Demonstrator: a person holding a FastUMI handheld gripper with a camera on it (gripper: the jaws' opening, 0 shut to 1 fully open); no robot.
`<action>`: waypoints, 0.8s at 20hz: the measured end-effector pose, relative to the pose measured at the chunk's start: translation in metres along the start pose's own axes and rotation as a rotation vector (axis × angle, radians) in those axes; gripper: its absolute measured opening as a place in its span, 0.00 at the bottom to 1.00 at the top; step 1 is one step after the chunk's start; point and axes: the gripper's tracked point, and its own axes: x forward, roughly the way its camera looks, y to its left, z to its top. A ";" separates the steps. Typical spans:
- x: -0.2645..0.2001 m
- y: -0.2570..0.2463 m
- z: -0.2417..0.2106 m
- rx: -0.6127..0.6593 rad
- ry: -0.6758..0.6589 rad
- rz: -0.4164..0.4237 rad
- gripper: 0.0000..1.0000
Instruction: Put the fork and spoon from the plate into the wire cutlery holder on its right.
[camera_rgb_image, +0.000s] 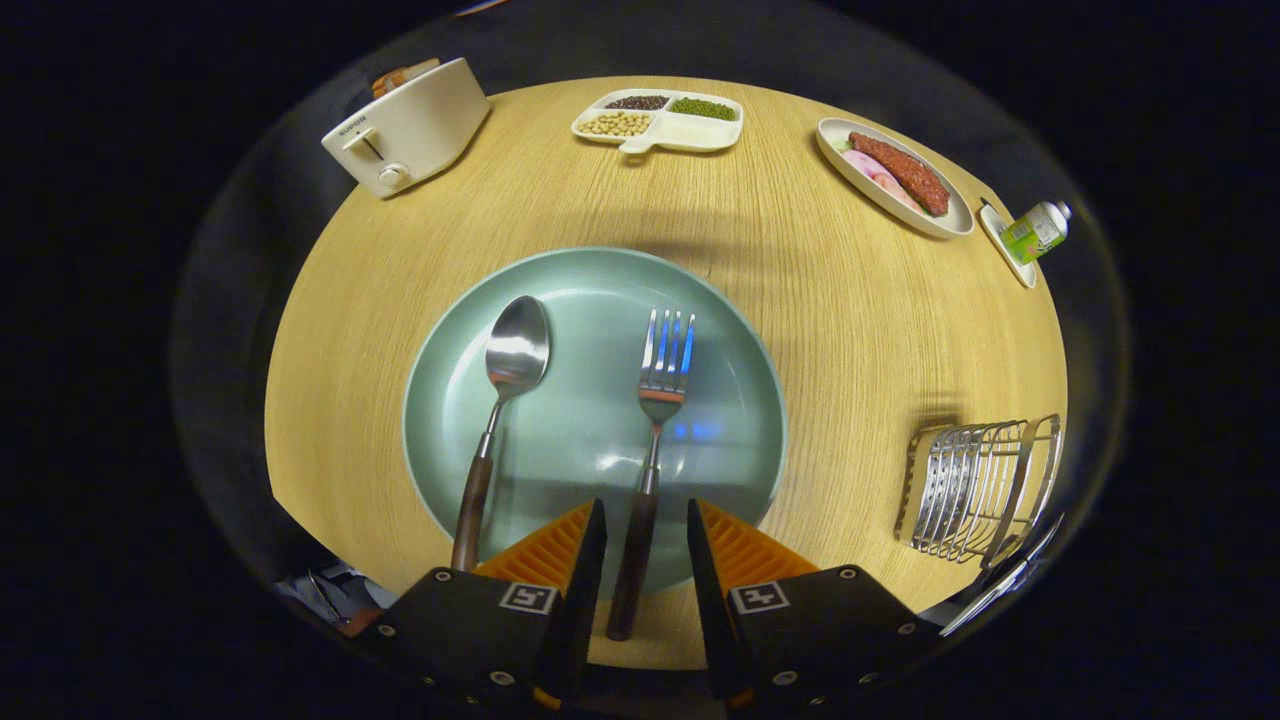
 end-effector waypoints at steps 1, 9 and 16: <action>0.004 -0.001 -0.001 0.002 0.021 -0.008 0.44; 0.003 -0.011 0.009 0.052 0.005 0.006 0.11; -0.047 -0.032 0.015 0.122 -0.140 0.084 0.08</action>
